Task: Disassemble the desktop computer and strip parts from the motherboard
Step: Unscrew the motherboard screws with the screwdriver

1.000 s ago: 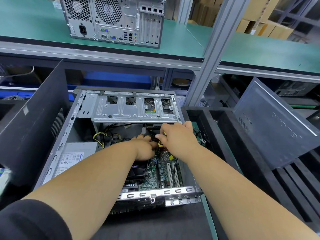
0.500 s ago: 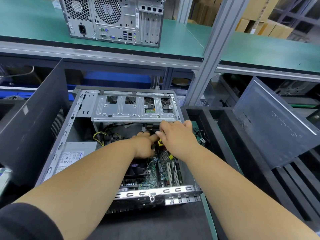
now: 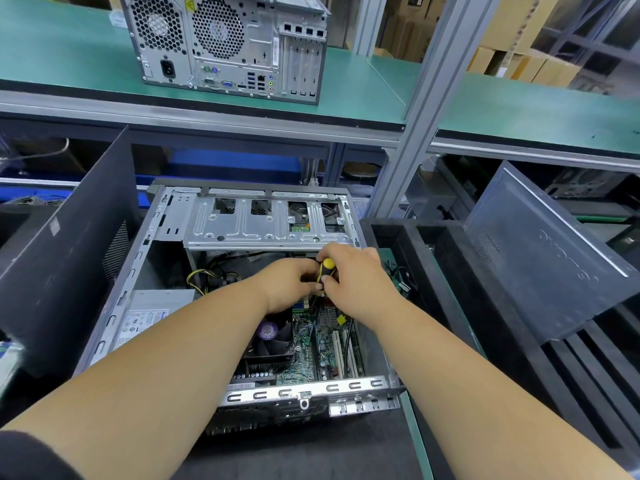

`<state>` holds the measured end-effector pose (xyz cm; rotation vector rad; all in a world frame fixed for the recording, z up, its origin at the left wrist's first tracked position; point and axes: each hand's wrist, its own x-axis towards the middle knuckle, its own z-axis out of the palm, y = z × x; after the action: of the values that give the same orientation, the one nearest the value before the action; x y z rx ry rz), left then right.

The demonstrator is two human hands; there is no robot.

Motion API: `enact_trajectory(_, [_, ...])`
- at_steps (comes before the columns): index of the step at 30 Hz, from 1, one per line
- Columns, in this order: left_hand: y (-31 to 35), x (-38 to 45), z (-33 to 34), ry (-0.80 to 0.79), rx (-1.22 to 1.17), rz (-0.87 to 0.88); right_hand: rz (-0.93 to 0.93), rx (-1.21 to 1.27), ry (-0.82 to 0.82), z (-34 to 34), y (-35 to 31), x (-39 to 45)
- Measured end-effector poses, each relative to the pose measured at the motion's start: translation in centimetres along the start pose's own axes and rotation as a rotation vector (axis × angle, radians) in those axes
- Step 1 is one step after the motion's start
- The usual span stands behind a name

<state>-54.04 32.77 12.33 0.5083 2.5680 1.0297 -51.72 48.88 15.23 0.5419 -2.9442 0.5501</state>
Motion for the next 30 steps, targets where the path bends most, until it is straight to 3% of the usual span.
enact_trajectory(6, [0.23,-0.14,0.30,0.044,0.045,0.033,0.054,0.083,0.089,-0.01,-0.15,-0.45])
enact_trajectory(16, [-0.04,-0.15,-0.10,0.014,-0.054,0.004,0.063,0.172,-0.010,-0.57,-0.07,-0.56])
enact_trajectory(20, [-0.14,-0.04,0.09,0.072,0.013,0.000,-0.008,0.147,0.069,-0.61,-0.31,-0.74])
enact_trajectory(23, [-0.18,-0.05,0.23,0.079,0.052,0.002,0.056,0.114,0.103,-0.35,-0.37,-0.59])
enact_trajectory(30, [-0.34,0.00,0.02,0.055,0.013,0.026,0.062,0.150,0.033,-0.57,-0.27,-0.63])
